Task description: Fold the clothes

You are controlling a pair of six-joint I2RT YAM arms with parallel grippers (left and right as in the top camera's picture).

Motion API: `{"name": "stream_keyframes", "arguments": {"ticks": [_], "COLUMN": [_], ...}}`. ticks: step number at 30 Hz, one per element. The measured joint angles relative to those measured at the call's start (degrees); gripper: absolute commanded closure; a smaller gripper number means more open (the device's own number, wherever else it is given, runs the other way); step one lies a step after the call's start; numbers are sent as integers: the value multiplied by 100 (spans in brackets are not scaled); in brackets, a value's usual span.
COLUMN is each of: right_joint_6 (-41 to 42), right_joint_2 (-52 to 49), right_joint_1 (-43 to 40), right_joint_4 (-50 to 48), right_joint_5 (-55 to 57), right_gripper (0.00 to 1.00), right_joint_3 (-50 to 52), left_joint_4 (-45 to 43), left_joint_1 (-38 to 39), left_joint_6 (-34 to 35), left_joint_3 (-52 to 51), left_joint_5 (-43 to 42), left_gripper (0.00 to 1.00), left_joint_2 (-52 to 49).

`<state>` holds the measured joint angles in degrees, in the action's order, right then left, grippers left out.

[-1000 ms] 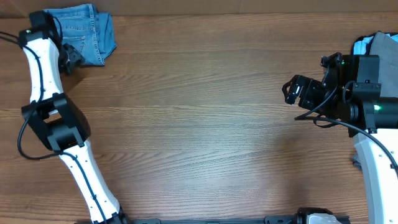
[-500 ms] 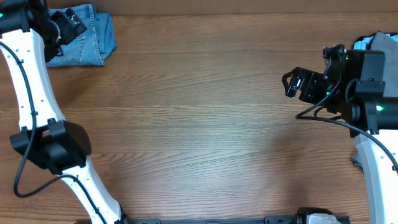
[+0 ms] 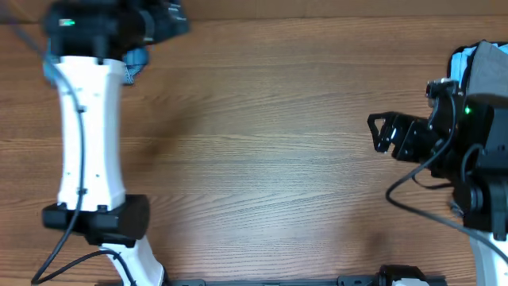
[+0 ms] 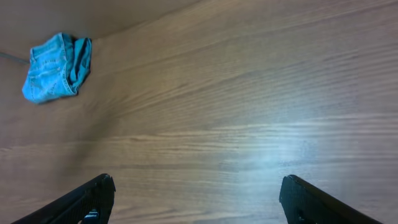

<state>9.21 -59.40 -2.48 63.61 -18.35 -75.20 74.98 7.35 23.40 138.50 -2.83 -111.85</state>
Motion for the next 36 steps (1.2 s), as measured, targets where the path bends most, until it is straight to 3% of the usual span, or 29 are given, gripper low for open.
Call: {"name": "stream_keyframes", "arguments": {"ticks": [2, 5, 11, 36], "right_joint_6": [-9, -9, -44, -44], "right_joint_2": [144, 354, 555, -487], "right_joint_1": [0, 0, 0, 0], "right_joint_4": [-13, -59, -313, -450], "right_joint_5": [46, 256, 741, 654], "right_gripper": [10, 0, 0, 0], "right_joint_3": [177, 380, 402, 402], "left_joint_4": [-153, -557, -1370, -1502], "left_joint_1": [372, 892, 1521, 1539], "left_joint_6": [-2, 0, 0, -2], "left_joint_3": [-289, -774, -1611, -1991], "left_joint_5": [122, 273, 581, 807], "left_gripper": [0, 0, 0, 0], "left_joint_2": [-2, -2, -4, -7]}}
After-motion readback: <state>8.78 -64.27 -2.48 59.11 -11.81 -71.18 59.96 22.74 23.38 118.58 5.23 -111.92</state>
